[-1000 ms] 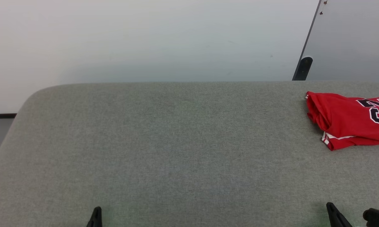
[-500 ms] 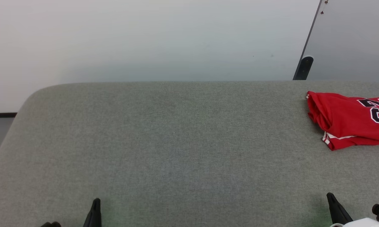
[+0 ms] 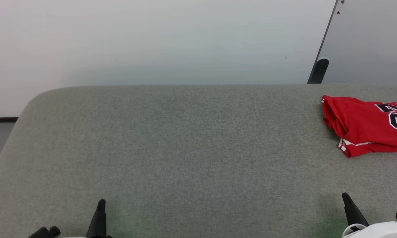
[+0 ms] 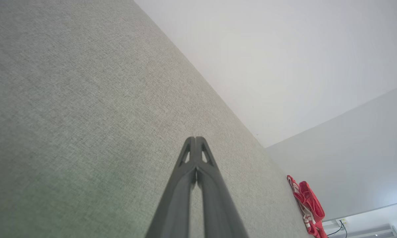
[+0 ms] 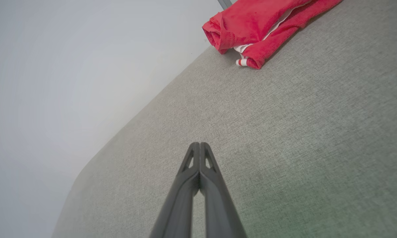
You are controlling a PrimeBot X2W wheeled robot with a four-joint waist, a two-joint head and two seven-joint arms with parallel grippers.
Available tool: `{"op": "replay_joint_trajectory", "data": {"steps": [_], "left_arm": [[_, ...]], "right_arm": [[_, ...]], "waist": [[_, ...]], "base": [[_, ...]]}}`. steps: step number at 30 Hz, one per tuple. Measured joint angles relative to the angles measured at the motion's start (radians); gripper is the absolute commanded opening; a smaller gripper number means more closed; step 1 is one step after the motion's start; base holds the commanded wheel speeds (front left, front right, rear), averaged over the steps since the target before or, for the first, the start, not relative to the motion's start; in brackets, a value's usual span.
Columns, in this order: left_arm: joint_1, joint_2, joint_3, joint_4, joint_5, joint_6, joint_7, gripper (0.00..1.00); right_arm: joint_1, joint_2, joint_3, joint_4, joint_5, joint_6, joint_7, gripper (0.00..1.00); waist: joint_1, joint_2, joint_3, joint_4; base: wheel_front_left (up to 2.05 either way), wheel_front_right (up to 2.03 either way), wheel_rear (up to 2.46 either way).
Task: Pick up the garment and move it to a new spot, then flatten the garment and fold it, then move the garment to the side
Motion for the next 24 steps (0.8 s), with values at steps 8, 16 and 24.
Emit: {"op": "replay_joint_trajectory", "data": {"steps": [8, 16, 24], "left_arm": [[-0.019, -0.004, 0.005, 0.0, -0.091, 0.0, 0.026, 0.0], [-0.039, -0.007, 0.009, 0.0, -0.174, 0.0, 0.049, 0.0], [-0.056, -0.01, 0.014, 0.0, -0.25, 0.0, 0.071, 0.0]], "right_arm": [[-0.01, 0.009, -0.006, -0.008, 0.097, 0.0, 0.015, 0.0], [-0.025, 0.016, -0.014, -0.015, 0.19, 0.0, 0.026, 0.0], [-0.034, 0.025, -0.019, -0.02, 0.274, 0.0, 0.038, 0.0]], "waist": [[0.0, 0.0, 0.001, 0.001], [0.0, 0.0, 0.003, 0.002], [0.0, 0.0, 0.004, 0.003]], "base": [[0.0, 0.0, 0.0], [0.0, 0.0, 0.0], [0.0, 0.0, 0.0]]}}
